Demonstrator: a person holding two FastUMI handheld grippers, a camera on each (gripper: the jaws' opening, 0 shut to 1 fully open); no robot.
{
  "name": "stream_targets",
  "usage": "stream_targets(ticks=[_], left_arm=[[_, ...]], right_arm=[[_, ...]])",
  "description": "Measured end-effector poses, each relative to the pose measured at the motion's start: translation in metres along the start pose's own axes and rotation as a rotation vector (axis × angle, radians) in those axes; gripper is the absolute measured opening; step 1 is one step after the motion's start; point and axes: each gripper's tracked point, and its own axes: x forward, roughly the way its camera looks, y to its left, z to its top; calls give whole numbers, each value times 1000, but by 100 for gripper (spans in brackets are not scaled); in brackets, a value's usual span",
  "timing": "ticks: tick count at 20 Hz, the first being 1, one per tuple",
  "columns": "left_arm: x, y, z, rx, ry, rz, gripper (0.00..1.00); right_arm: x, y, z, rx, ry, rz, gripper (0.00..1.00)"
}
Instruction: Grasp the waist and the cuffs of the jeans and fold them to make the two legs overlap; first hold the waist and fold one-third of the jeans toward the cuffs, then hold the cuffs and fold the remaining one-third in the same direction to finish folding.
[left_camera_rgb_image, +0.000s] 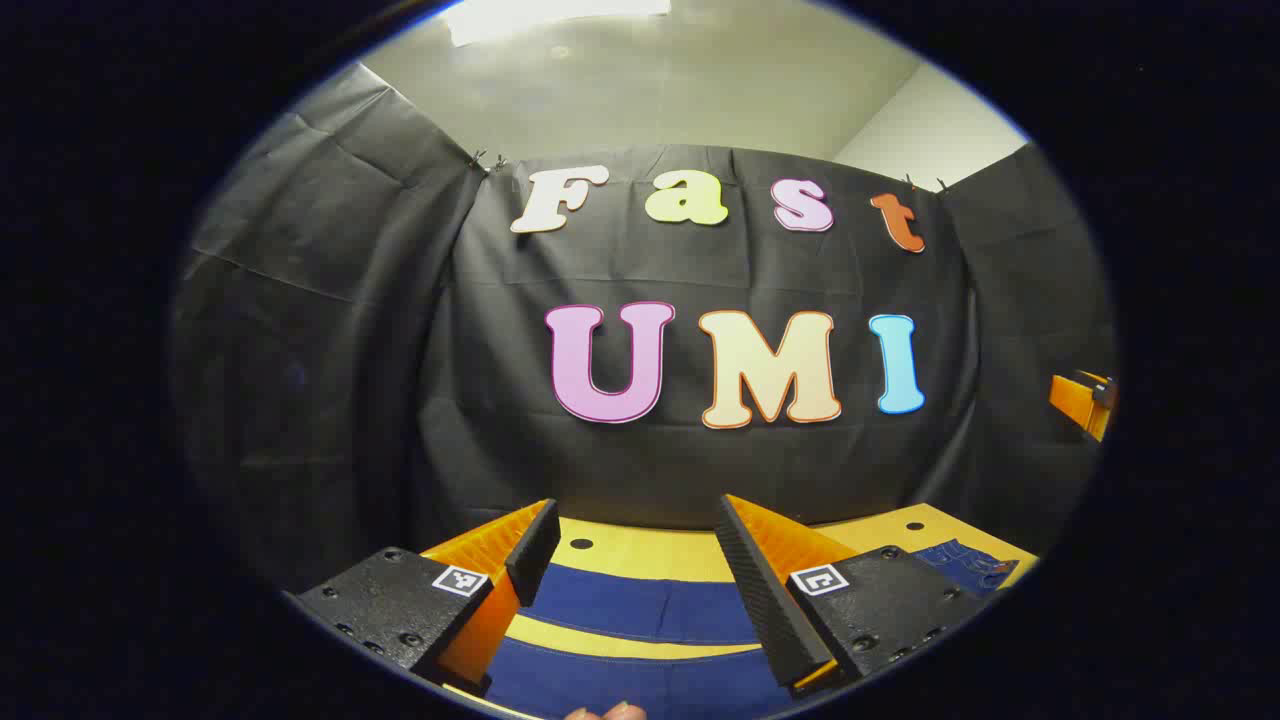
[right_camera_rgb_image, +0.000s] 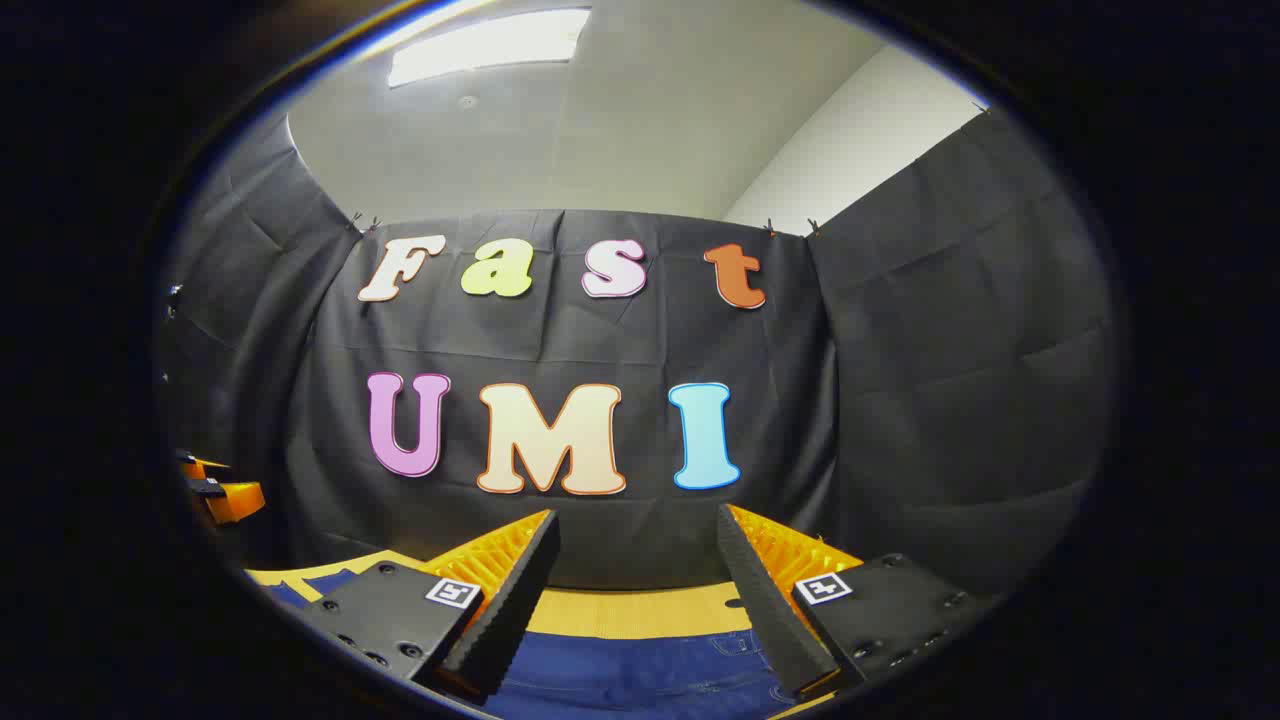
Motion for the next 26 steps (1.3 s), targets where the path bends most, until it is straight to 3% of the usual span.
stream_targets(ticks=[16,20,22,25,26], left_arm=[[-9,16,-22,38,54,14,94],[-17,31,-41,120,98,3,93],[-24,37,-52,174,124,-25,98],[-34,52,-78,288,183,-75,95],[-37,57,-85,320,205,-86,100]], right_arm=[[-1,10,-8,0,17,37,98],[-5,11,-16,0,25,33,98],[-6,12,-24,1,35,29,98],[-10,13,-41,10,60,14,98],[-12,14,-45,13,67,8,98]])
